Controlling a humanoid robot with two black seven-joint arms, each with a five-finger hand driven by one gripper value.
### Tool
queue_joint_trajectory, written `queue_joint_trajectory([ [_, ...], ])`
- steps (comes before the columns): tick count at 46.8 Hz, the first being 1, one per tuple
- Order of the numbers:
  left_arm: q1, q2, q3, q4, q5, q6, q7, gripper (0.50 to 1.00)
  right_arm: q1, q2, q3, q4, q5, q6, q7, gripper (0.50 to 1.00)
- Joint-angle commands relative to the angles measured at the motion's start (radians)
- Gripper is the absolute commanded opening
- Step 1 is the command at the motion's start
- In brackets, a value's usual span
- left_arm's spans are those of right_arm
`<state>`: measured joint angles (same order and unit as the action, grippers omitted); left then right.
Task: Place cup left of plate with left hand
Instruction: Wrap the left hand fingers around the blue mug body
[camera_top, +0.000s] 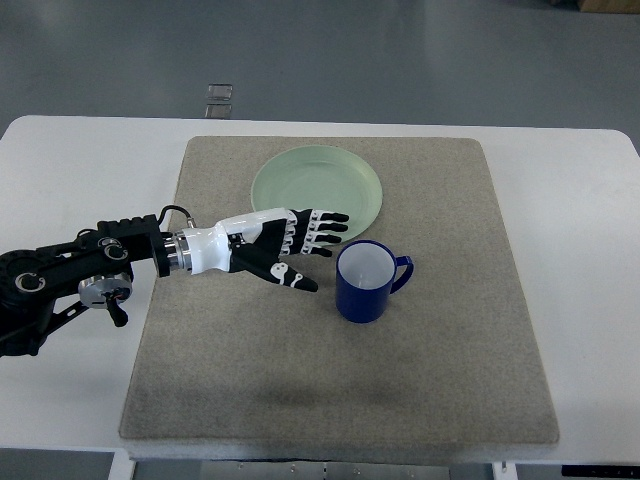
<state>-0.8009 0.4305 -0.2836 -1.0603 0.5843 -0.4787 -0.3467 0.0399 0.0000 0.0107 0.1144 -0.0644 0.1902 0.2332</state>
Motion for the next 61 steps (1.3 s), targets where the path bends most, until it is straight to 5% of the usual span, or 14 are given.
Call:
queue_joint_trajectory([
  [1,0.0,-0.025,0.0,0.019,0.003,-0.001,0.0,0.996,0.0,0.0,0.0,-0.001,0.0,0.0,0.0,0.932],
  [61,-0.007,-0.127,-0.002,0.025,0.077,0.008,0.005,0.994,0.0,0.0,0.0,-0.001,0.0,0.0,0.0,0.932],
])
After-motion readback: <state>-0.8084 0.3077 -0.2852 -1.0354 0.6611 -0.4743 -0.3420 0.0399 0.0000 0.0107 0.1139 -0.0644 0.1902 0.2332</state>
